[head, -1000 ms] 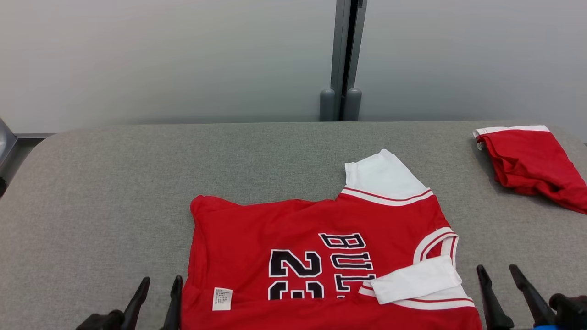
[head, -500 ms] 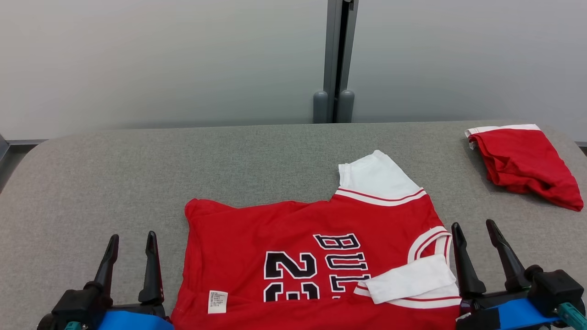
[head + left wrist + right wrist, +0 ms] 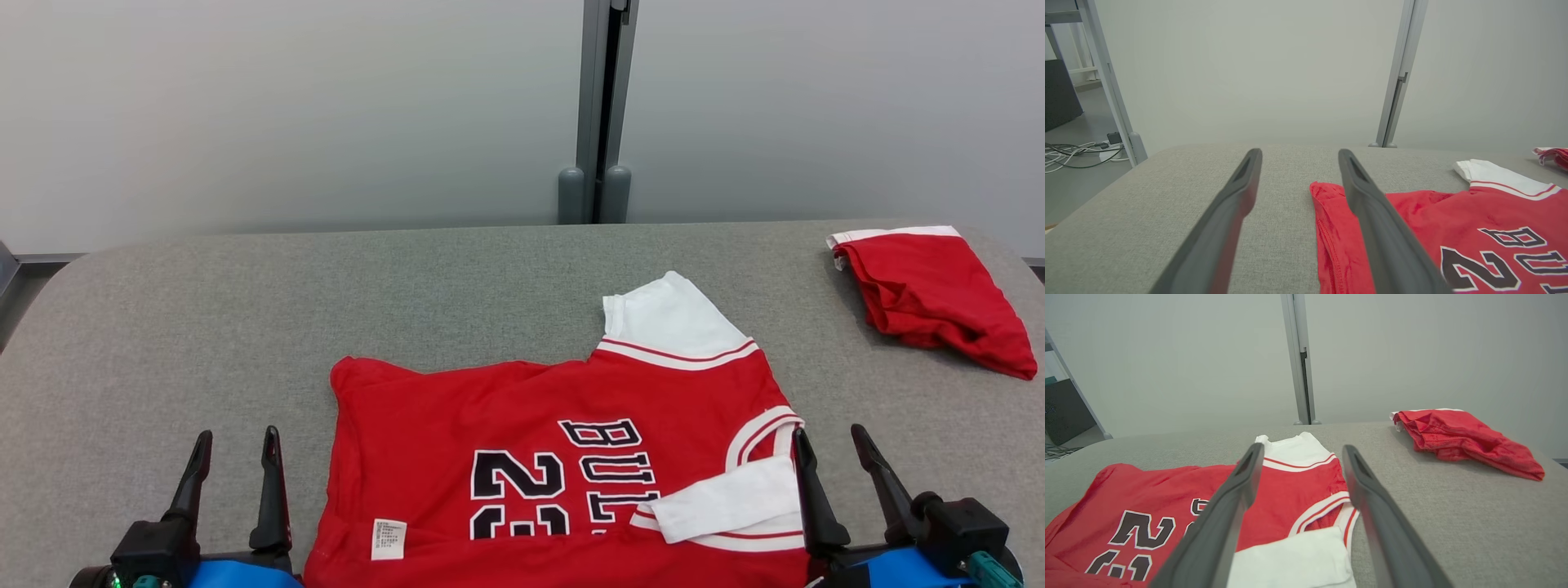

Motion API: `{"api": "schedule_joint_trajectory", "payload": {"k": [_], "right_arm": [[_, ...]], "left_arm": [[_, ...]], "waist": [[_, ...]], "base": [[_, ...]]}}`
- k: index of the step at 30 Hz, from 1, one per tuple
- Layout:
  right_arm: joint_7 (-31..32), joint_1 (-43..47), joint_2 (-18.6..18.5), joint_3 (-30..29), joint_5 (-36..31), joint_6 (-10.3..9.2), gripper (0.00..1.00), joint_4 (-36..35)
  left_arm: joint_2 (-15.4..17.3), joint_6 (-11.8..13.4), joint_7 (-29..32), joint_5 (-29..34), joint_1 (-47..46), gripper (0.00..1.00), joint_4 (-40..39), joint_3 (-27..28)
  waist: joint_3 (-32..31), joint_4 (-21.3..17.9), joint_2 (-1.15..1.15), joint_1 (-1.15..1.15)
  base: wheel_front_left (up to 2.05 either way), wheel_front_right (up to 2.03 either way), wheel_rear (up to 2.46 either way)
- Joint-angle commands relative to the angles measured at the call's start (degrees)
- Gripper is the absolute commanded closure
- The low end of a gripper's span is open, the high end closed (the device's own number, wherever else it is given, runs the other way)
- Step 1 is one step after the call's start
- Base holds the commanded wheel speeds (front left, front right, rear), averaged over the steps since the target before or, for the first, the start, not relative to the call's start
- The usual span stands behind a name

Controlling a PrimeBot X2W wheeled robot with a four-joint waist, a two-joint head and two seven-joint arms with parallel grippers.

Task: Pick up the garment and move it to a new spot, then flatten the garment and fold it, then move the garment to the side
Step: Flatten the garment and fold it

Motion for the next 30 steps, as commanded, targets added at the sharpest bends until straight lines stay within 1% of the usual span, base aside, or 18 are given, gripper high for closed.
{"api": "schedule_joint_trajectory", "payload": {"k": [1, 11, 19, 24, 27, 30], "right_arm": [[-0.3, 0.2, 0.2, -0.1, -0.1, 0.01, 0.0, 0.4], [-0.3, 0.0, 0.3, 0.2, -0.7, 0.01, 0.0, 1.6], [-0.3, -0.6, 0.3, -0.1, -0.8, 0.01, 0.0, 2.2], [-0.3, -5.0, -0.6, 0.3, -2.2, 0.01, 0.0, 3.8], [0.2, -9.9, -1.7, 1.5, -2.9, 0.01, 0.0, 5.1], [1.7, -15.4, -3.0, 2.8, -3.2, 0.01, 0.0, 6.7]], "left_arm": [[-0.1, -0.2, -0.3, 0.5, 0.2, 0.0, 0.3, 0.3], [-1.1, -2.1, -0.3, 2.7, -1.3, 0.0, 2.9, 2.6], [-1.9, -2.9, -0.3, 3.7, -2.5, 0.0, 4.0, 3.8], [-0.8, -3.7, -0.3, 3.8, -7.2, 0.0, 6.1, 3.5], [-0.1, -4.2, -0.3, 3.2, -12.0, 0.0, 8.5, 2.6], [1.0, -4.5, -0.2, 2.1, -17.6, 0.0, 12.7, 0.4]], "waist": [[0.0, 0.1, 0.0, 0.0], [-0.1, 0.4, 0.0, 0.0], [0.2, 0.5, 0.0, 0.0], [1.1, 0.6, 0.0, 0.0], [2.7, 0.6, 0.0, 0.0], [4.8, 0.8, 0.0, 0.0]], "base": [[0.0, 0.0, 0.0], [0.0, 0.0, 0.0], [0.0, 0.0, 0.0], [0.0, 0.0, 0.0], [0.0, 0.0, 0.0], [0.0, 0.0, 0.0]]}}
